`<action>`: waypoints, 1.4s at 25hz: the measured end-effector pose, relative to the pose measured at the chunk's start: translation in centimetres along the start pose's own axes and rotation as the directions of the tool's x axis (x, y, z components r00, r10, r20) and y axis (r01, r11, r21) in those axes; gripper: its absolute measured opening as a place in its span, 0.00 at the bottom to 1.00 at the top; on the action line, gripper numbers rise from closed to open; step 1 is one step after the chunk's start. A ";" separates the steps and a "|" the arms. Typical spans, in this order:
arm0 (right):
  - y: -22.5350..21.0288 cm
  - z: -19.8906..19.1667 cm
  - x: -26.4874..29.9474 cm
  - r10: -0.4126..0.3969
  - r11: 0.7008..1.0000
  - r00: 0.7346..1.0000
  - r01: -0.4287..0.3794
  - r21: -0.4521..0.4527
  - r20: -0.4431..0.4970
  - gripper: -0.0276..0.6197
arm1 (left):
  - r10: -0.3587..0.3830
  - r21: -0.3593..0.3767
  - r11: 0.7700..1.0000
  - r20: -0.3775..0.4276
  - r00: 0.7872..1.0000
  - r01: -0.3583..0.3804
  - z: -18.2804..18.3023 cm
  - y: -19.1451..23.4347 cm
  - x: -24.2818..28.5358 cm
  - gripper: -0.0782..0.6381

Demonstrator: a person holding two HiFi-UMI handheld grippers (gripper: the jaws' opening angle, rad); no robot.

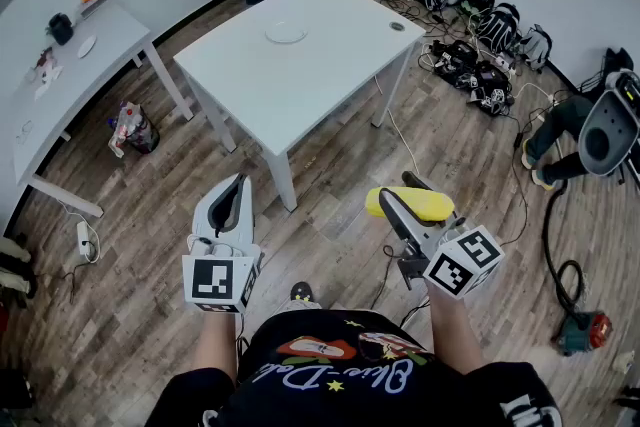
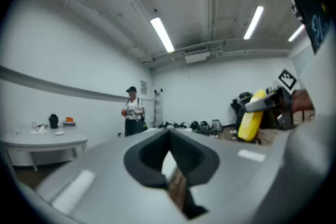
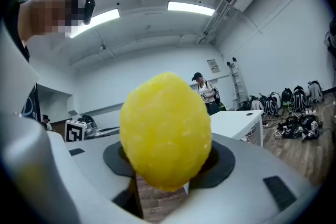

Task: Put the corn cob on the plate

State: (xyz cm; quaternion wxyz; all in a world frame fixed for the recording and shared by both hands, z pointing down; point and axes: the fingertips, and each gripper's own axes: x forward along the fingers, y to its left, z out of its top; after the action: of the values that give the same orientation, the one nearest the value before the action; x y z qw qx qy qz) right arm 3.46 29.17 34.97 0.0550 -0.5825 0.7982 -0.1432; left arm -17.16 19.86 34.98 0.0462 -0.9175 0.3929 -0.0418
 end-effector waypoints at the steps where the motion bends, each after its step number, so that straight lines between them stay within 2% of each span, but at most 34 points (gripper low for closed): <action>1: -0.2 0.1 1.2 0.002 1.000 1.000 -0.002 0.004 0.003 0.42 | 0.000 0.011 1.000 0.005 1.000 0.000 -0.1 0.8 0.8 0.10; 6: -2.1 0.7 6.9 0.005 0.999 1.000 -0.005 0.033 -0.006 0.42 | 0.002 0.036 0.999 -0.004 1.000 -0.002 -0.7 4.4 5.3 0.10; 10: -5.8 0.8 10.4 -0.005 0.999 1.000 0.006 0.054 -0.014 0.42 | 0.014 0.042 0.999 -0.016 1.000 -0.013 -1.7 5.9 8.8 0.10; 13: -9.4 1.5 14.1 0.031 0.998 0.999 -0.031 0.048 -0.014 0.42 | 0.085 0.073 0.994 -0.046 0.995 -0.082 -2.8 7.7 12.2 0.10; 17: -14.0 3.3 20.6 0.110 0.993 0.994 -0.108 0.053 -0.028 0.42 | 0.176 0.033 0.984 -0.087 0.980 -0.174 -3.6 11.0 18.1 0.10; 24: -24.4 8.6 31.0 0.230 0.972 0.969 -0.232 -0.019 -0.091 0.42 | 0.288 -0.020 0.957 -0.078 0.955 -0.290 -1.5 12.7 31.8 0.10; 27: -28.0 9.6 34.7 0.275 0.960 0.953 -0.280 -0.016 -0.128 0.42 | 0.311 -0.009 0.950 -0.092 0.946 -0.313 -1.1 13.0 36.3 0.10; 30: -30.7 9.9 38.1 0.300 0.951 0.939 -0.309 -0.031 -0.168 0.42 | 0.317 0.007 0.948 -0.114 0.942 -0.318 -1.2 13.2 39.4 0.10; 35: -32.1 8.5 43.4 0.356 0.928 0.902 -0.373 -0.026 -0.244 0.42 | 0.352 0.011 0.935 -0.126 0.927 -0.354 -1.8 14.8 41.1 0.10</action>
State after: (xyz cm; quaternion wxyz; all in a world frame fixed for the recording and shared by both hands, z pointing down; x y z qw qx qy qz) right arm 21.29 -22.25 39.68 -0.0352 -0.4036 0.8984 -0.1694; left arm 0.33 -20.21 36.67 0.0225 -0.8277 0.5537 -0.0882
